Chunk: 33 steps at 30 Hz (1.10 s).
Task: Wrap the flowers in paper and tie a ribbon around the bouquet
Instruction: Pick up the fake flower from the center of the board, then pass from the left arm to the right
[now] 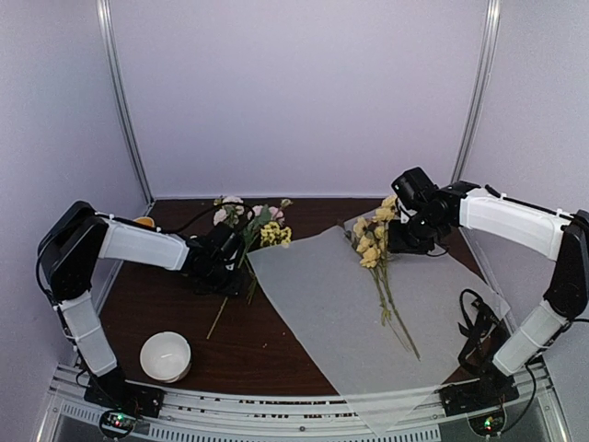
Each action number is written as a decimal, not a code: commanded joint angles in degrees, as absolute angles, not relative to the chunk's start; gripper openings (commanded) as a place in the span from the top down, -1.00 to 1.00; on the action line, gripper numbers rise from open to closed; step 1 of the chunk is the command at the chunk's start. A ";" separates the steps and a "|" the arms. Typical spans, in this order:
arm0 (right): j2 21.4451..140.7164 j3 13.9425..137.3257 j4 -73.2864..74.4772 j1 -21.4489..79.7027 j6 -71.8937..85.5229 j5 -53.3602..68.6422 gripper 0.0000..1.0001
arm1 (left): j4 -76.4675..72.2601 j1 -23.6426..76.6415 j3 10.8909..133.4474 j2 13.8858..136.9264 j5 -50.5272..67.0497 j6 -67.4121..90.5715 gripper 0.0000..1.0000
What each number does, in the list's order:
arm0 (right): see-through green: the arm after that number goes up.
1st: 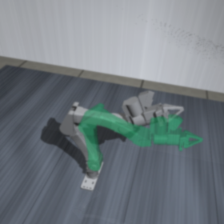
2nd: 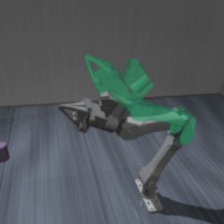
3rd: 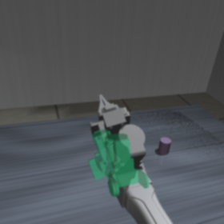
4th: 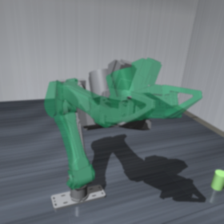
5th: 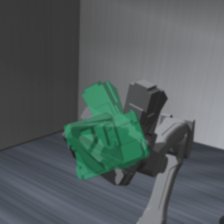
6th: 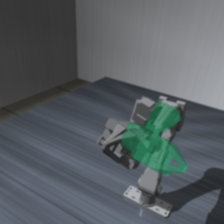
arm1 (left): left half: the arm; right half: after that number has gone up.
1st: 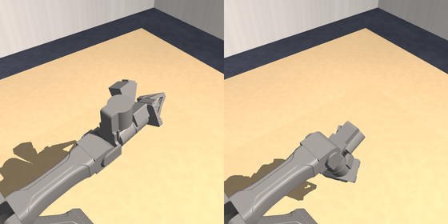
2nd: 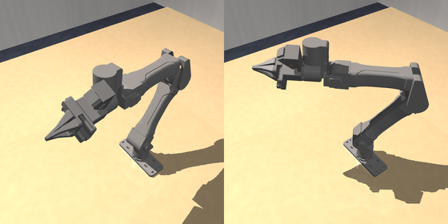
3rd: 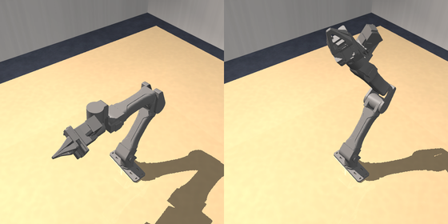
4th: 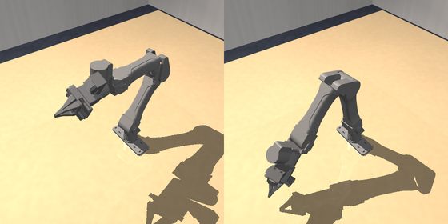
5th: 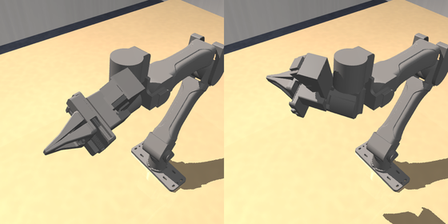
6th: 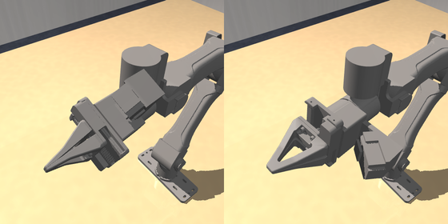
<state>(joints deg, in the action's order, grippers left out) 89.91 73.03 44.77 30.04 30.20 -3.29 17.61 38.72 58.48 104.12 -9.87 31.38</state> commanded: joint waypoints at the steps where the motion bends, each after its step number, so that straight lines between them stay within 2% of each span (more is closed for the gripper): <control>1: 85.74 70.79 44.51 31.10 30.71 -2.87 0.17 | 17.07 38.03 55.37 97.69 -15.39 35.63 1.00; 6: 81.03 71.54 42.29 34.56 28.13 -1.25 0.16 | 14.48 38.04 53.41 85.80 -18.40 34.42 1.00; 11: 74.80 71.62 28.84 43.99 20.94 8.96 0.09 | 7.44 42.59 52.29 70.35 -24.59 29.35 1.00; 14: 71.92 70.35 16.74 48.46 21.05 16.55 -0.07 | -6.17 47.56 48.02 61.99 -22.90 22.37 1.00; 17: 71.10 69.77 3.91 52.20 22.60 20.59 -0.30 | -13.96 50.42 47.22 59.44 -12.16 19.96 1.00; 20: 73.01 71.79 -1.62 55.15 22.70 19.73 -0.81 | -19.23 54.21 47.50 60.38 -4.49 18.41 1.00; 27: 81.28 79.56 -5.31 58.00 24.30 21.04 -1.00 | -24.81 58.72 50.59 65.57 6.48 15.72 1.00; 28: 81.94 80.18 -5.54 58.14 24.53 20.03 -0.97 | -24.93 59.03 51.01 66.17 7.23 15.62 1.00; 30: 82.91 81.00 -5.06 58.10 24.93 17.51 -0.71 | -25.04 59.70 51.34 67.05 7.93 15.03 1.00; 32: 83.26 80.89 -5.01 58.12 25.34 15.62 -0.07 | -25.36 59.85 51.06 67.23 7.72 15.09 1.00; 33: 83.19 80.42 -5.51 58.10 25.78 14.66 0.39 | -25.54 59.85 50.88 67.24 7.57 15.11 1.00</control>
